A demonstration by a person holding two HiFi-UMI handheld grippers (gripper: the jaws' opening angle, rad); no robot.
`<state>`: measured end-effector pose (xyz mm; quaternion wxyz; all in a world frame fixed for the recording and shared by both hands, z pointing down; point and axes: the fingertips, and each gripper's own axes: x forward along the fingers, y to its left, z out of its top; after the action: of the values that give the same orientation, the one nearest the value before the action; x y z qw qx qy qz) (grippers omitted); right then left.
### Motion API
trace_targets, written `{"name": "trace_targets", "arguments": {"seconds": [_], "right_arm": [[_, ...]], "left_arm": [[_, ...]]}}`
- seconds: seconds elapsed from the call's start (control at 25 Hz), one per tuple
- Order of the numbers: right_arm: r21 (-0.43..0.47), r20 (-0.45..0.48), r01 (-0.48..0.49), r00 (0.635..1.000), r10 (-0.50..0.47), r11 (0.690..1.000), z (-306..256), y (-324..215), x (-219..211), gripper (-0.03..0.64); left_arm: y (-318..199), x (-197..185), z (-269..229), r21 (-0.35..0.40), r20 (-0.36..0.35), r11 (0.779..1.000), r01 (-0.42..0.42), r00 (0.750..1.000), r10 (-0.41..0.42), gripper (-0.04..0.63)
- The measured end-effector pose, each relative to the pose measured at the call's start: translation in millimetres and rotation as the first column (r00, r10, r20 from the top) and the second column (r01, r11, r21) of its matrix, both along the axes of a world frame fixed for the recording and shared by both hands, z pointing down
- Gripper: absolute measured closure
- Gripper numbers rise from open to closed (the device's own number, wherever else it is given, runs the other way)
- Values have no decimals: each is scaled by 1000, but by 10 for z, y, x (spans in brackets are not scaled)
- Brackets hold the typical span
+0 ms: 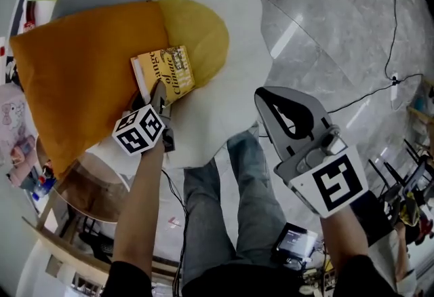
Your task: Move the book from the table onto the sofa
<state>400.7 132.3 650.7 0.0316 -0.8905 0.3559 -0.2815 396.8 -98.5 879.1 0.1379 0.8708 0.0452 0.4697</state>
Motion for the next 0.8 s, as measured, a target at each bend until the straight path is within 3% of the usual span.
{"name": "trace_targets", "arguments": {"seconds": [0.32, 0.48, 0.8], "right_arm": [[-3, -18, 8, 1000, -9, 1000, -190, -3, 44, 612], [-3, -43, 29, 999, -29, 1000, -384, -24, 50, 612], [-1, -94, 72, 993, -72, 997, -922, -110, 14, 612]], "left_arm": [[8, -53, -168, 36, -22, 999, -34, 999, 35, 229], [-14, -80, -331, 53, -32, 997, -59, 998, 61, 213], [26, -258, -796, 10, -42, 995, -102, 994, 102, 210]]}}
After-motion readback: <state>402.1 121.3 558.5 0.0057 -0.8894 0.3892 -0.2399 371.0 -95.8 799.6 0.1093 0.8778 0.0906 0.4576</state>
